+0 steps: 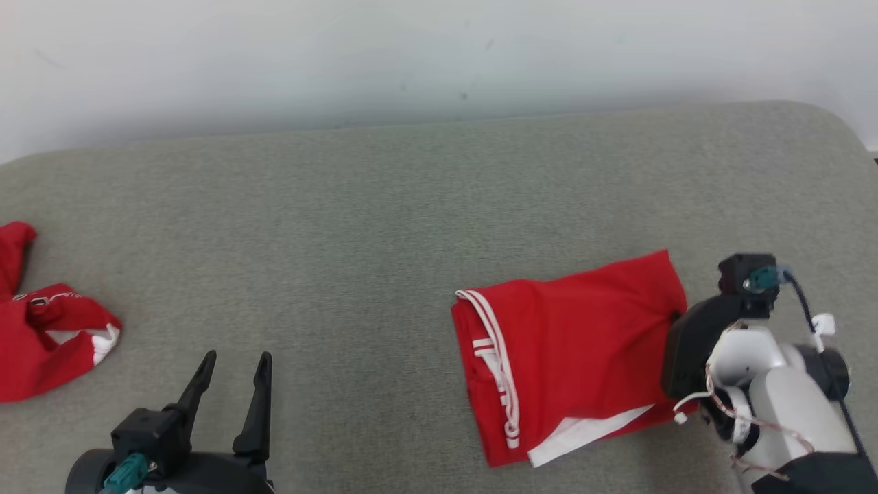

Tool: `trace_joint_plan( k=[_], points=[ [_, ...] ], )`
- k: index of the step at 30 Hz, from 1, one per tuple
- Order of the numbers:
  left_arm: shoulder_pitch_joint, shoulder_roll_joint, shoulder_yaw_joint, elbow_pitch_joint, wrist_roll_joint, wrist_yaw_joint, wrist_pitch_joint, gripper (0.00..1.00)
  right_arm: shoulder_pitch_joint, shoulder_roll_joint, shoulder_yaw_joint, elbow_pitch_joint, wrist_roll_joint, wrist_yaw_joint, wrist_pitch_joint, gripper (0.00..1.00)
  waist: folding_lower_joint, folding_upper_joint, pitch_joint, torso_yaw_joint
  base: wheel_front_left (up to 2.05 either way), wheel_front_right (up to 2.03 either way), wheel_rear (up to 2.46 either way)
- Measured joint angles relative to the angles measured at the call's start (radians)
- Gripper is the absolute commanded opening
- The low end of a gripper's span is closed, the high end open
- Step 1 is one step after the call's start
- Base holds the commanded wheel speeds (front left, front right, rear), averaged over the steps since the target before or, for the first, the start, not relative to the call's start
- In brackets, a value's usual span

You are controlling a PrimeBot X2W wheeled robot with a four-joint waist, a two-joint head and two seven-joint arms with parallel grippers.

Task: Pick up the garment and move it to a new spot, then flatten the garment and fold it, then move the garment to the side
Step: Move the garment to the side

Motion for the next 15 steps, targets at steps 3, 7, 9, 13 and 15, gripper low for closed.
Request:
trace_joint_plan(
  k=[3, 7, 9, 13, 15],
  points=[
    [0.012, 0.004, -0.001, -0.001, 0.0, 0.0, 0.007, 1.0, -0.05, -0.027, 0.007, 0.01, -0.009, 0.015, 0.001, 0.0, 0.0, 0.0, 0.004, -0.033, 0.0, 0.0, 0.0],
    [0.01, 0.006, -0.006, -0.009, 0.002, -0.008, 0.013, 1.0, -0.114, -0.053, 0.018, 0.033, -0.013, 0.041, 0.008, 0.0, 0.0, 0.0, 0.013, -0.079, 0.0, 0.0, 0.0],
    [0.006, 0.006, -0.013, -0.016, 0.003, -0.008, 0.021, 1.0, -0.159, -0.068, 0.019, 0.058, -0.013, 0.056, 0.009, 0.0, 0.0, 0.0, 0.023, -0.115, 0.0, 0.0, 0.0],
    [-0.006, 0.007, -0.02, -0.022, 0.009, -0.011, 0.026, 1.0, -0.201, -0.076, 0.018, 0.083, -0.011, 0.073, 0.01, 0.0, 0.0, 0.0, 0.037, -0.15, 0.0, 0.0, 0.0],
    [-0.02, 0.011, -0.026, -0.03, 0.01, -0.017, 0.034, 1.0, -0.231, -0.087, 0.02, 0.101, -0.011, 0.086, 0.017, 0.0, 0.0, 0.0, 0.049, -0.172, 0.0, 0.0, 0.0]
  ],
)
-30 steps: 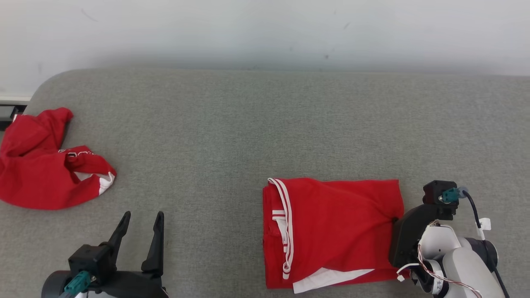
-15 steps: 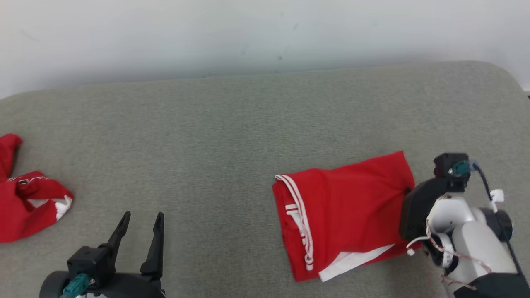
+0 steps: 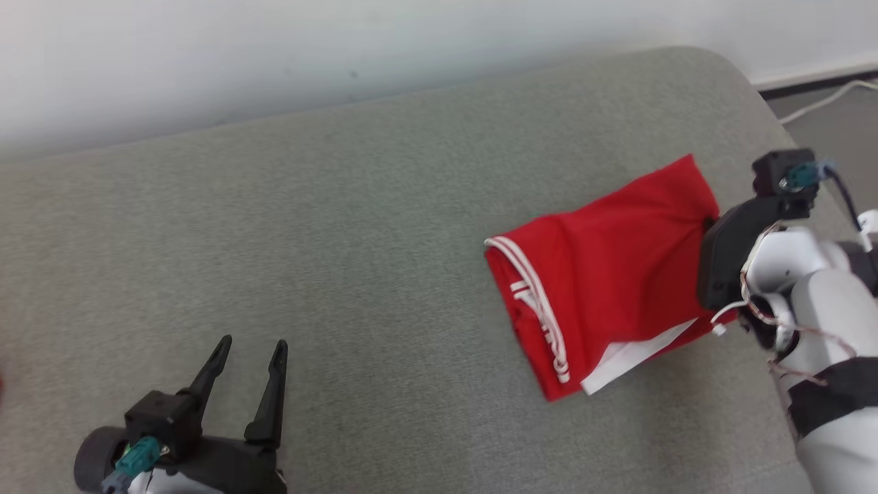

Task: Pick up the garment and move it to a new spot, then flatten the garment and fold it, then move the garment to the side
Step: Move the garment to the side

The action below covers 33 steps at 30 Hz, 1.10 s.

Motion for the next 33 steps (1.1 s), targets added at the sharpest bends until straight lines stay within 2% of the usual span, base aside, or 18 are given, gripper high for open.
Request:
trace_joint_plan(
  k=[5, 11, 24, 25, 26, 27, 33],
  points=[
    [-0.034, 0.002, -0.016, -0.012, 0.028, -0.008, 0.019, 1.0, -0.067, -0.053, -0.011, 0.034, 0.0, 0.026, -0.007, 0.0, 0.0, 0.0, 0.042, -0.044, 0.0, 0.0, 0.0],
    [-0.084, -0.001, -0.042, -0.012, 0.035, -0.02, 0.035, 1.0, -0.112, -0.149, -0.061, 0.065, -0.002, 0.035, -0.04, 0.0, 0.0001, 0.0001, 0.1, -0.073, 0.0, 0.0, 0.0],
    [-0.1, 0.006, -0.039, 0.004, 0.042, -0.026, 0.043, 1.0, -0.121, -0.239, -0.076, 0.12, -0.031, 0.077, -0.128, 0.0, -0.0001, 0.0, 0.145, -0.042, 0.0, 0.0, 0.0],
    [-0.1, 0.007, -0.038, 0.007, 0.042, -0.026, 0.043, 1.0, -0.121, -0.242, -0.075, 0.123, -0.038, 0.077, -0.136, 0.2, -0.0001, 0.0, 0.145, -0.039, 0.0, 0.0, 0.0],
    [-0.1, 0.009, -0.036, 0.007, 0.042, -0.026, 0.043, 1.0, -0.122, -0.243, -0.072, 0.124, -0.039, 0.077, -0.142, 0.9, -0.0001, 0.0, 0.145, -0.036, 0.0, 0.0, 0.0],
    [-0.1, 0.009, -0.036, 0.009, 0.042, -0.026, 0.043, 1.0, -0.122, -0.243, -0.071, 0.125, -0.039, 0.077, -0.149, 1.0, -0.0001, 0.0, 0.145, -0.034, 0.0, 0.0, 0.0],
    [-0.1, 0.009, -0.037, 0.021, 0.042, -0.025, 0.043, 1.0, -0.141, -0.27, -0.065, 0.16, -0.064, 0.077, -0.202, 1.0, -0.0001, 0.0, 0.138, -0.027, 0.0, 0.0, 0.0]
  ],
)
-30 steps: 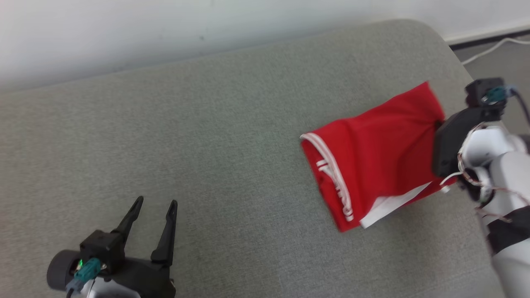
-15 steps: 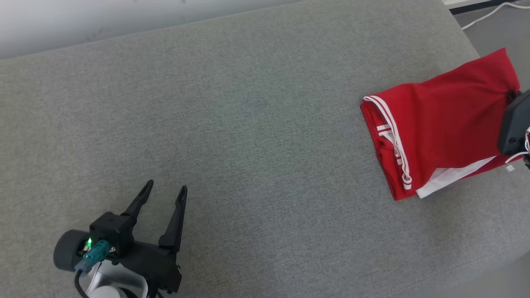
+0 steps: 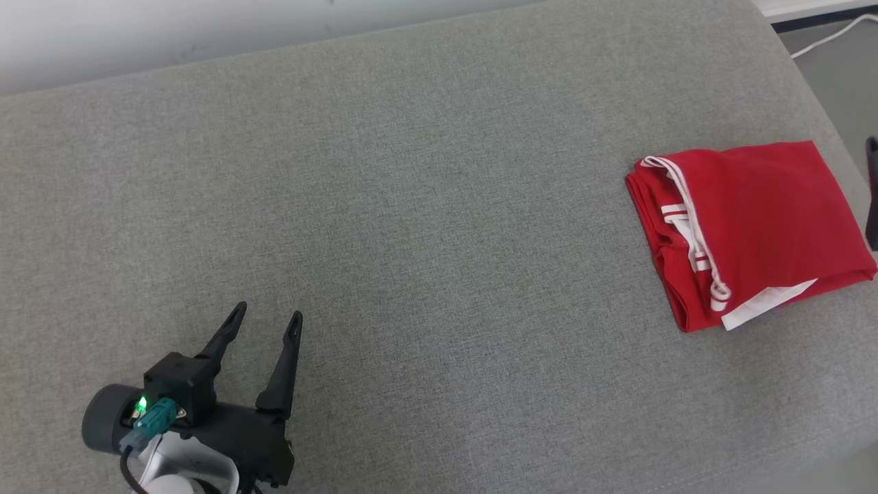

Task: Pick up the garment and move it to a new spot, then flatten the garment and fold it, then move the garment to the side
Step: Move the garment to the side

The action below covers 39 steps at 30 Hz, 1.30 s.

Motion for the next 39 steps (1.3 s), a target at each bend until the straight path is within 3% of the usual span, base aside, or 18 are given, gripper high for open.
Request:
trace_joint_plan(
  k=[15, 27, 34, 39],
  points=[
    [-0.017, -0.028, -0.012, 0.037, 0.0, -0.001, -0.019, 1.0, -0.006, -0.007, 0.018, -0.015, -0.005, 0.021, -0.204, 1.0, 0.0, -0.0001, -0.048, 0.034, 0.0, 0.0, 0.0],
    [-0.013, -0.051, -0.007, 0.071, 0.0, 0.02, -0.065, 1.0, 0.194, 0.053, -0.007, -0.078, 0.015, 0.016, -0.348, 1.0, -0.0001, -0.0001, -0.133, 0.117, 0.0, 0.0, 0.0],
    [0.046, -0.06, 0.036, 0.055, -0.003, 0.072, -0.113, 1.0, 0.365, 0.122, -0.055, -0.178, 0.07, -0.019, -0.416, 1.0, -0.0001, -0.0002, -0.192, 0.213, 0.0, 0.0, 0.0],
    [0.083, -0.061, 0.058, 0.055, -0.01, 0.083, -0.125, 1.0, 0.479, 0.188, -0.079, -0.247, 0.102, -0.046, -0.451, 1.0, -0.0001, -0.0002, -0.231, 0.281, 0.0, 0.0, 0.0]
  ],
)
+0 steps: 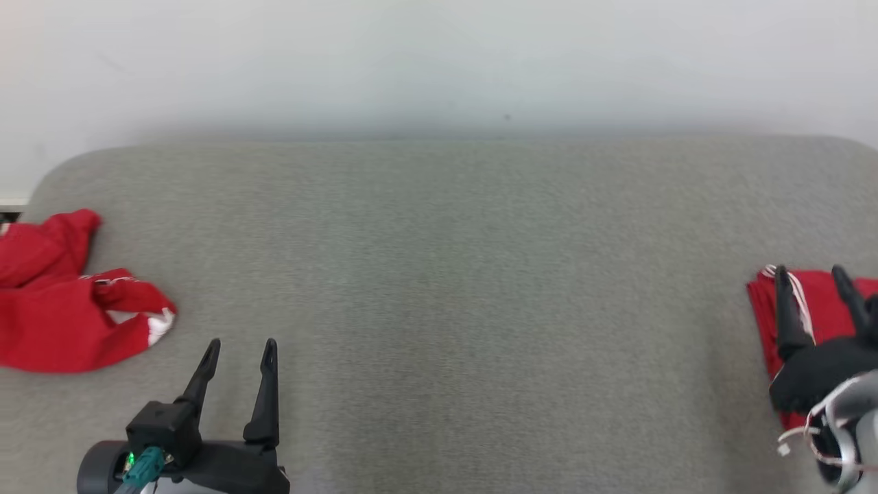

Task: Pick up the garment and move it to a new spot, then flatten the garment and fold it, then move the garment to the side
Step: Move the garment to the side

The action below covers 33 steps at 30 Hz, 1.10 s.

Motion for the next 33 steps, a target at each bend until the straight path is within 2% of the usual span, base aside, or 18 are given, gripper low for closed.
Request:
trace_joint_plan(
  k=[5, 11, 16, 22, 33],
  points=[
    [0.028, 0.004, 0.004, -0.004, 0.0, 0.002, 0.0, 1.0, 0.112, 0.056, -0.016, -0.081, 0.028, -0.026, -0.031, 1.0, 0.0, 0.0, -0.037, 0.072, 0.0, 0.0, 0.0],
    [0.09, 0.042, 0.05, -0.037, -0.009, 0.012, 0.001, 1.0, 0.178, 0.128, 0.054, -0.164, 0.027, -0.024, -0.049, 1.0, -0.0001, 0.0, -0.078, 0.144, 0.0, 0.0, 0.0],
    [0.117, 0.054, 0.078, -0.057, -0.017, 0.014, 0.001, 1.0, 0.187, 0.152, 0.083, -0.202, 0.023, -0.025, -0.061, 1.0, -0.0001, 0.0, -0.101, 0.161, 0.0, 0.0, 0.0],
    [0.129, 0.054, 0.083, -0.082, -0.017, 0.014, 0.001, 1.0, 0.223, 0.168, 0.104, -0.224, 0.013, -0.034, -0.066, 1.0, 0.0001, 0.0001, -0.103, 0.135, 0.0, 0.0, 0.0],
    [0.128, 0.048, 0.055, -0.105, -0.017, 0.012, 0.012, 1.0, 0.224, 0.167, 0.094, -0.276, -0.009, -0.061, -0.066, 1.0, 0.0001, 0.0001, -0.1, 0.044, 0.0, 0.0, 0.0]
  ],
)
